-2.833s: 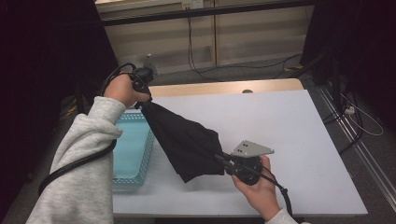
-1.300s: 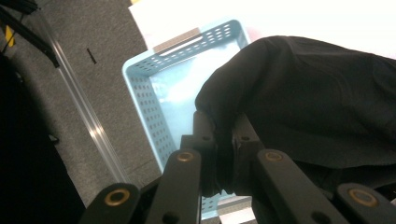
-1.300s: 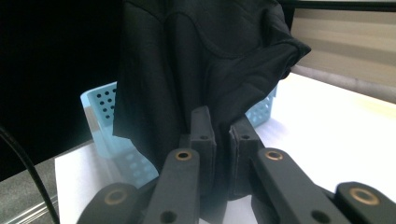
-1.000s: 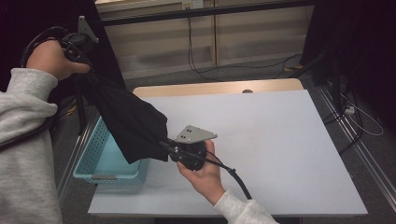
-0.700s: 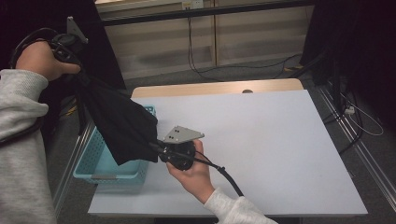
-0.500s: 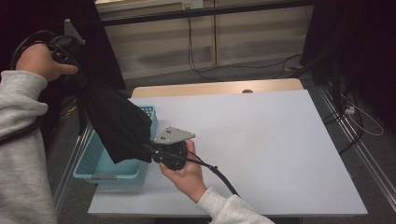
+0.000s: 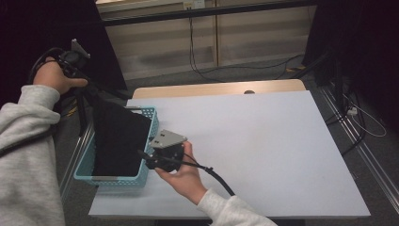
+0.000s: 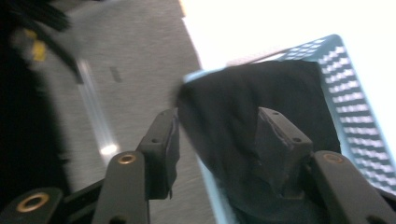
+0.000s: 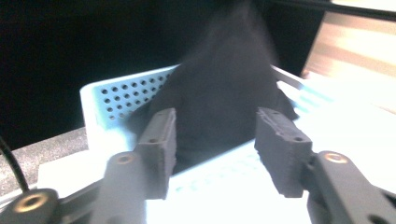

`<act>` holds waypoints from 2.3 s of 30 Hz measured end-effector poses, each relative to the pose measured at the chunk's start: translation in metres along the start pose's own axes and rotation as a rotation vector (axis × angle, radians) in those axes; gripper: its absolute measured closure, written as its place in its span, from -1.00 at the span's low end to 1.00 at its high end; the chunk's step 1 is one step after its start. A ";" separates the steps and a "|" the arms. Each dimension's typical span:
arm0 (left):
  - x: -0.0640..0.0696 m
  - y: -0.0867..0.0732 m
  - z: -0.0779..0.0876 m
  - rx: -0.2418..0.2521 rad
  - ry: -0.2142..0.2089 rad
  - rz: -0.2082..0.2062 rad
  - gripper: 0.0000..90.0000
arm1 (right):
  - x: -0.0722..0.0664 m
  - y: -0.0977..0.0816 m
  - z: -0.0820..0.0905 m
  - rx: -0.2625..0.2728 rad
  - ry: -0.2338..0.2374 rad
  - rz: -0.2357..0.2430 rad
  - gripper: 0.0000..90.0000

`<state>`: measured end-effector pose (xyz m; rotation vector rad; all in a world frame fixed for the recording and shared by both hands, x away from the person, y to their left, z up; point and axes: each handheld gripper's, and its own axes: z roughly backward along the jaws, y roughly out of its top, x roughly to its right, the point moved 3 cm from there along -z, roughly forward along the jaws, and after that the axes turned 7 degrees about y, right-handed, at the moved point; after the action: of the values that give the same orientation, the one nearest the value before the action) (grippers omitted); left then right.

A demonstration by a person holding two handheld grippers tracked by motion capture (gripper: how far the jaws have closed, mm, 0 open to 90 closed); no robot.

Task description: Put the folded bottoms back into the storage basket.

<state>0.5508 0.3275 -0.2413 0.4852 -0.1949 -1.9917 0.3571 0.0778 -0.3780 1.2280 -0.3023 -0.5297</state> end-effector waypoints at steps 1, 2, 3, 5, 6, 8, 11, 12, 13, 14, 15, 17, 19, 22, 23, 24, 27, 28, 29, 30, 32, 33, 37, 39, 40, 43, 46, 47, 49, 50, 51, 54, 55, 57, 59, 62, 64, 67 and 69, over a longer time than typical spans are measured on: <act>0.003 -0.003 -0.003 0.010 -0.003 -0.002 -0.05 | 0.003 -0.003 0.006 -0.010 -0.014 -0.001 -0.07; 0.007 -0.007 -0.005 0.023 -0.017 -0.004 -0.11 | 0.006 -0.005 0.012 -0.014 -0.025 0.002 -0.09; 0.010 -0.010 -0.007 0.028 -0.043 0.003 -0.16 | 0.009 -0.009 0.018 -0.015 -0.037 0.012 -0.13; 0.015 -0.015 -0.013 0.032 -0.052 0.010 -0.22 | 0.016 -0.015 0.028 -0.024 -0.053 0.000 -0.19; 0.019 -0.018 -0.016 0.034 -0.059 0.015 -0.24 | 0.019 -0.017 0.032 -0.024 -0.054 -0.013 -0.21; 0.024 -0.022 -0.023 0.037 -0.094 0.013 -0.29 | 0.026 -0.022 0.041 -0.022 -0.062 -0.023 -0.24; 0.032 -0.028 -0.033 0.043 -0.107 0.002 -0.31 | 0.034 -0.029 0.052 -0.028 -0.082 -0.030 -0.28; 0.035 -0.030 -0.037 0.046 -0.118 -0.001 -0.32 | 0.036 -0.031 0.055 -0.028 -0.087 -0.035 -0.28; 0.039 -0.032 -0.041 0.048 -0.128 -0.003 -0.32 | 0.038 -0.034 0.058 -0.027 -0.092 -0.040 -0.30; 0.042 -0.034 -0.044 0.044 -0.136 -0.008 -0.32 | 0.041 -0.036 0.062 -0.027 -0.096 -0.038 -0.32; 0.045 -0.036 -0.047 0.048 -0.147 -0.011 -0.32 | 0.043 -0.039 0.064 -0.029 -0.098 -0.041 -0.34; 0.051 -0.040 -0.054 0.050 -0.168 -0.011 -0.32 | 0.048 -0.044 0.070 -0.033 -0.107 -0.049 -0.36; 0.055 -0.044 -0.061 0.057 -0.184 -0.009 -0.29 | 0.054 -0.050 0.075 -0.050 -0.125 -0.051 -0.39; 0.061 -0.052 -0.075 0.069 -0.199 0.005 -0.17 | 0.062 -0.059 0.083 -0.055 -0.138 -0.066 -0.40; 0.062 -0.055 -0.080 0.069 -0.203 0.001 -0.15 | 0.064 -0.061 0.085 -0.057 -0.143 -0.065 -0.41; 0.064 -0.058 -0.085 0.075 -0.204 0.003 -0.13 | 0.066 -0.064 0.088 -0.056 -0.147 -0.066 -0.42; 0.070 -0.067 -0.100 0.083 -0.227 0.009 0.02 | 0.072 -0.073 0.095 -0.064 -0.162 -0.081 -0.45; 0.073 -0.072 -0.107 0.079 -0.229 0.012 0.03 | 0.074 -0.076 0.098 -0.065 -0.167 -0.086 -0.45; 0.074 -0.075 -0.111 0.075 -0.230 0.005 0.04 | 0.076 -0.079 0.101 -0.064 -0.177 -0.093 -0.45; 0.076 -0.078 -0.117 0.074 -0.235 0.010 0.05 | 0.078 -0.081 0.103 -0.065 -0.180 -0.094 -0.45; 0.080 -0.085 -0.129 0.067 -0.233 0.013 0.09 | 0.080 -0.085 0.107 -0.068 -0.190 -0.101 -0.45; 0.081 -0.088 -0.134 0.066 -0.230 0.006 0.09 | 0.081 -0.087 0.109 -0.070 -0.196 -0.101 -0.46; 0.085 -0.099 -0.154 0.049 -0.210 0.001 0.06 | 0.083 -0.093 0.117 -0.069 -0.212 -0.115 -0.46; 0.086 -0.103 -0.161 0.051 -0.201 0.010 0.03 | 0.084 -0.095 0.121 -0.063 -0.218 -0.117 -0.46; 0.085 -0.104 -0.164 0.051 -0.189 0.012 0.03 | 0.084 -0.096 0.122 -0.062 -0.220 -0.114 -0.47; 0.086 -0.106 -0.171 0.063 -0.189 0.019 -0.01 | 0.084 -0.098 0.126 -0.059 -0.228 -0.118 -0.47; 0.088 -0.106 -0.172 0.053 -0.195 0.048 0.02 | 0.085 -0.101 0.130 -0.055 -0.233 -0.121 -0.47; 0.088 -0.106 -0.172 0.045 -0.193 0.063 0.06 | 0.086 -0.102 0.132 -0.057 -0.237 -0.124 -0.47; 0.090 -0.106 -0.171 0.037 -0.206 0.078 0.30 | 0.087 -0.105 0.134 -0.058 -0.240 -0.125 -0.47; 0.090 -0.107 -0.170 0.033 -0.203 0.089 0.48 | 0.088 -0.106 0.135 -0.061 -0.245 -0.129 -0.47; 0.091 -0.107 -0.170 0.040 -0.199 0.082 0.61 | 0.089 -0.109 0.136 -0.063 -0.247 -0.133 -0.47; 0.094 -0.109 -0.169 0.050 -0.193 0.090 0.75 | 0.091 -0.114 0.140 -0.069 -0.254 -0.140 -0.47; 0.096 -0.110 -0.168 0.042 -0.197 0.093 0.77 | 0.091 -0.116 0.141 -0.073 -0.256 -0.142 -0.47; 0.098 -0.111 -0.165 0.028 -0.209 0.078 0.79 | 0.092 -0.117 0.144 -0.077 -0.261 -0.138 -0.47; 0.100 -0.113 -0.163 0.020 -0.222 0.075 0.79 | 0.092 -0.117 0.147 -0.078 -0.264 -0.141 -0.47; 0.105 -0.117 -0.158 0.003 -0.235 0.050 0.79 | 0.094 -0.116 0.152 -0.067 -0.272 -0.137 -0.47; 0.107 -0.120 -0.156 -0.004 -0.242 0.051 0.79 | 0.094 -0.114 0.155 -0.060 -0.275 -0.136 -0.47; 0.106 -0.124 -0.153 -0.022 -0.267 0.058 0.79 | 0.094 -0.114 0.159 -0.056 -0.279 -0.135 -0.47; 0.104 -0.126 -0.152 -0.035 -0.280 0.064 0.79 | 0.093 -0.114 0.160 -0.057 -0.277 -0.132 -0.47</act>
<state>0.4702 0.3035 -0.4481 0.1738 -0.3443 -1.9916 0.3315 -0.1288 -0.4403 1.1242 -0.4393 -0.8199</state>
